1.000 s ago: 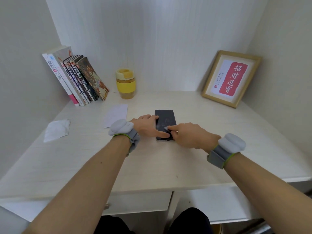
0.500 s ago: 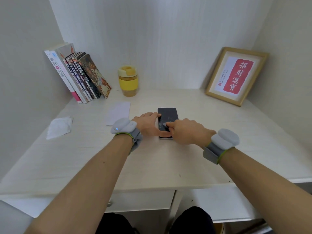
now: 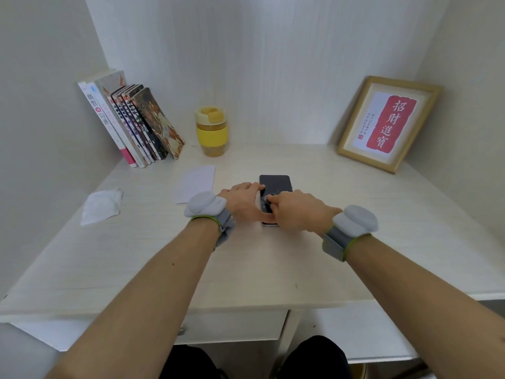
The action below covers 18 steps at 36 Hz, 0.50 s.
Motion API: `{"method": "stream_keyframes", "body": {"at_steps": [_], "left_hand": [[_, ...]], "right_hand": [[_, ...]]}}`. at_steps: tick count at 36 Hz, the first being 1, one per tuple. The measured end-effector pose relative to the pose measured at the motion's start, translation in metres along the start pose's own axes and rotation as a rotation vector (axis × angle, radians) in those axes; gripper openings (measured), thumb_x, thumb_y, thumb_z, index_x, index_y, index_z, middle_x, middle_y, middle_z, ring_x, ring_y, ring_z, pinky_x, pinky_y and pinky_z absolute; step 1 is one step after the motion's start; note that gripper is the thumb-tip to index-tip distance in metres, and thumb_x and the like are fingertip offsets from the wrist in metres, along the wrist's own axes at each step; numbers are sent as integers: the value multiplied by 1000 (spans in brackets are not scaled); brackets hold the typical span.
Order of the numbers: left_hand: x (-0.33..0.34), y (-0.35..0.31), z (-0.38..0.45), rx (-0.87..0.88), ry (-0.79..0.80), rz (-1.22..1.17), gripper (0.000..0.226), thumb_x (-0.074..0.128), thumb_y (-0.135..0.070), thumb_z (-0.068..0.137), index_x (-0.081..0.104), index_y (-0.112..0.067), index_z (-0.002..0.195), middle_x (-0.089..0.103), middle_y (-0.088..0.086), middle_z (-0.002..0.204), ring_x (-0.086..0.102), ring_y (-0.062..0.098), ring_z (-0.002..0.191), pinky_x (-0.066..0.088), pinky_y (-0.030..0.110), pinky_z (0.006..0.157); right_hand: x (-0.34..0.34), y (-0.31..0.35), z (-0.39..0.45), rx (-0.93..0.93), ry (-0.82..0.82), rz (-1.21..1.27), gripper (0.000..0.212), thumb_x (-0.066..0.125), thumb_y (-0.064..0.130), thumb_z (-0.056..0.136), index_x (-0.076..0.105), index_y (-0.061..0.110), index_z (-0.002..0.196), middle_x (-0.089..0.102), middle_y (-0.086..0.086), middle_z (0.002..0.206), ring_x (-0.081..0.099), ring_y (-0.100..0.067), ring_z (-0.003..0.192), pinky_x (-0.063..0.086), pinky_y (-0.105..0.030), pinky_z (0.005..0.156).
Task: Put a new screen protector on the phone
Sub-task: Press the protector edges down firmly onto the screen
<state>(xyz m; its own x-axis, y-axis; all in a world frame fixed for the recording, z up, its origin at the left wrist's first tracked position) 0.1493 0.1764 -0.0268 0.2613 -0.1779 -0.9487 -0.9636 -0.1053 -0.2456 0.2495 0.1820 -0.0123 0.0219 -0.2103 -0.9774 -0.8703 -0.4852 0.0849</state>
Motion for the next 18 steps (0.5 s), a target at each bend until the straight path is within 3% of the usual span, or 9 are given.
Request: {"method": "stream_keyframes", "body": {"at_steps": [8,13,18], "left_hand": [[0,2,1,7,-6,14,99,60,-70,74,14,-27,151,19,-2,158,20,20,144,20,43,115],[1,1,0,10,-11,4,98,61,-68,74,15,-28,151,19,-3,158,20,19,144,19,42,114],[1,2,1,11,-14,5,102,60,-73,72,15,-28,151,19,-3,157,20,20,144,19,42,115]], "right_hand": [[5,-4,-16,-23,41,4,35,35,29,96,54,33,125,54,-4,109,51,-28,83,39,-30,60],[-3,-1,-7,-8,-15,-17,35,39,35,96,54,31,128,56,-7,118,48,-27,85,39,-32,72],[-4,-6,-6,-31,12,-96,34,36,38,96,55,35,125,57,-4,110,54,-27,87,41,-33,71]]}}
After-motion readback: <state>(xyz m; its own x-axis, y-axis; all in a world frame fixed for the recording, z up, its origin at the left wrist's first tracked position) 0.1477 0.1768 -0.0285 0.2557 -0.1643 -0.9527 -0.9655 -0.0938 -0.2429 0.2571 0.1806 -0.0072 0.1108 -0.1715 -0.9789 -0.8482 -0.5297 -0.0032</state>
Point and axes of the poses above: each hand's wrist, its own z-axis towards the middle knuckle, its own x-axis out of the palm, y = z × x, the point moved 9 cm from there along z, towards the middle knuckle
